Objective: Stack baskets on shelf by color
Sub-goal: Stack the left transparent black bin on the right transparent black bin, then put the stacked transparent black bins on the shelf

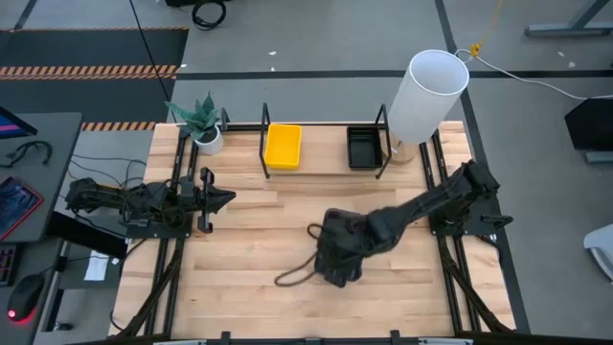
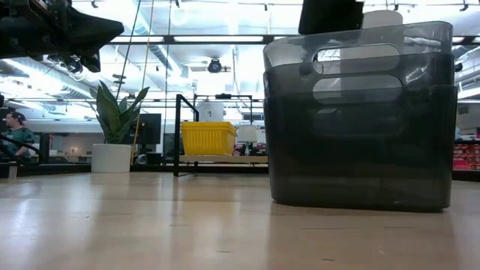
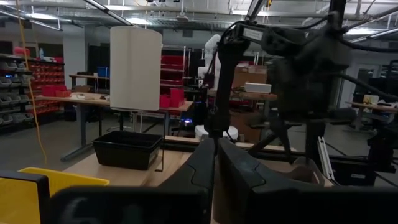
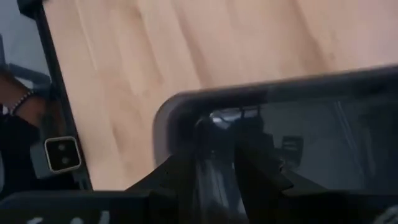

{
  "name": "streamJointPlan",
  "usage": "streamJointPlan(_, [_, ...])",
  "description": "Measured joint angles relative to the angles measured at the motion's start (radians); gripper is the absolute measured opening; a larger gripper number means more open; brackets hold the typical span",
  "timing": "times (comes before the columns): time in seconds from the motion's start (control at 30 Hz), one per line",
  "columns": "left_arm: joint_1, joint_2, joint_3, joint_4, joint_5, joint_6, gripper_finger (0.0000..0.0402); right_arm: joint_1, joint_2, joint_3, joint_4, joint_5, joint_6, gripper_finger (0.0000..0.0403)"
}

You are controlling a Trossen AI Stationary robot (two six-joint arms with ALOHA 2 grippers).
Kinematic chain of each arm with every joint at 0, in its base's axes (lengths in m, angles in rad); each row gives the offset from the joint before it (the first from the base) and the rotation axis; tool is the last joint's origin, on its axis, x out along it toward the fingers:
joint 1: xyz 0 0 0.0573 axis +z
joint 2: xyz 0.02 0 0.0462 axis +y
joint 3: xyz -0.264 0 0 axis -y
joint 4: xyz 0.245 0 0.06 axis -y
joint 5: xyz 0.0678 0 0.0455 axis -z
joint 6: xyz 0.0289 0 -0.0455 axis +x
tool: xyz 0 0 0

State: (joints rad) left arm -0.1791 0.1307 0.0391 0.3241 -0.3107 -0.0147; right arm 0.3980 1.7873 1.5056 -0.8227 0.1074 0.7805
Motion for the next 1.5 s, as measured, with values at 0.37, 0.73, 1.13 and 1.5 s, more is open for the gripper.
streamJointPlan(0.37, [0.000, 0.000, 0.000, 0.000, 0.000, 0.000, 0.0036, -0.045, 0.122, 0.144, -0.354, 0.078, 0.000, 0.0117])
streamJointPlan(0.73, [0.000, 0.000, 0.000, -0.001, 0.000, 0.000, 0.0026, -0.156, 0.147, 0.130, -0.407, 0.122, -0.174, 0.0117])
streamJointPlan(1.13, [0.000, 0.000, 0.000, -0.001, 0.000, 0.000, 0.0031, -0.263, 0.146, 0.130, -0.001, 0.175, -0.443, 0.0116])
streamJointPlan(1.5, [0.000, 0.000, 0.000, 0.000, 0.000, 0.000, 0.0032, -0.221, 0.119, 0.131, -0.008, 0.060, -0.367, 0.0116])
